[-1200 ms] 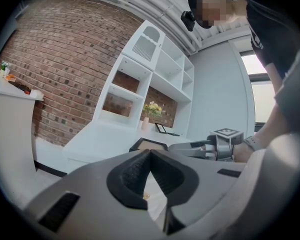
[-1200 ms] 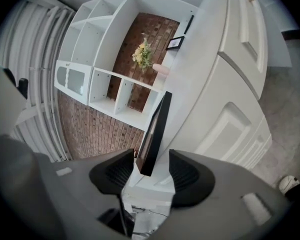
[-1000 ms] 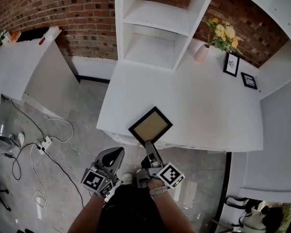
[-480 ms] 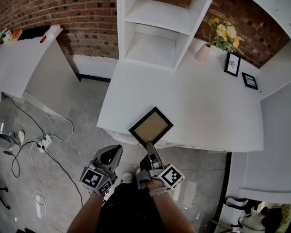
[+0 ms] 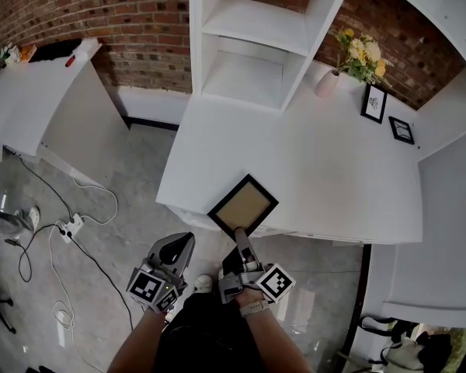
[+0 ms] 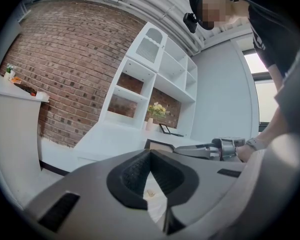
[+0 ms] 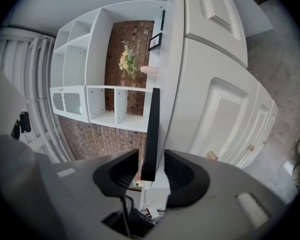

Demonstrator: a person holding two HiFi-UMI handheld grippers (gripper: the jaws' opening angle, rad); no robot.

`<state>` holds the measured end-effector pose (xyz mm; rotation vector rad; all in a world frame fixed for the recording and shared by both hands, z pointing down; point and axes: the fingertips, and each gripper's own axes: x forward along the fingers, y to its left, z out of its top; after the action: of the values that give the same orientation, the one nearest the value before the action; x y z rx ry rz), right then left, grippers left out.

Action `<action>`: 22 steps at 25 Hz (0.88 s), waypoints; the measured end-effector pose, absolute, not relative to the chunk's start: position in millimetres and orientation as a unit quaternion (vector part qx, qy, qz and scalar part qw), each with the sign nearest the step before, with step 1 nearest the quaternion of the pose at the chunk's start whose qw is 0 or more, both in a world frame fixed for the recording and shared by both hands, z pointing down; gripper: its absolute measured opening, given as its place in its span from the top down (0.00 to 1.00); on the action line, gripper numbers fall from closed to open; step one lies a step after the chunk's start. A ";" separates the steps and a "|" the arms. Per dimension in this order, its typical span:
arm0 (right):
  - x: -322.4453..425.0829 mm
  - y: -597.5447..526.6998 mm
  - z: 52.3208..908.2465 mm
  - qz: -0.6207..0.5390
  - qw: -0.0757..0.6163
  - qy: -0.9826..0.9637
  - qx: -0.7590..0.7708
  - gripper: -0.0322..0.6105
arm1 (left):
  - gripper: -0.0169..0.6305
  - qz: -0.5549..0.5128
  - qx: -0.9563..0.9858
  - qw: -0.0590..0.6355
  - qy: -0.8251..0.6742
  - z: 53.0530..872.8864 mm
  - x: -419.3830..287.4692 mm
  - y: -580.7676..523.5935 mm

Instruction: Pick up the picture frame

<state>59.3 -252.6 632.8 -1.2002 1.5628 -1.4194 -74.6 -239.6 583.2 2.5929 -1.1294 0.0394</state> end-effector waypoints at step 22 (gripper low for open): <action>56.1 -268.1 625.3 -0.570 0.389 0.590 -0.419 0.91 | 0.98 0.015 0.898 0.165 -0.407 584.2 -86.0 -245.2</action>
<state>56.1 -268.1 625.3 -1.0650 1.4991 -1.4498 -86.0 -245.2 584.2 2.5601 -1.1591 0.0434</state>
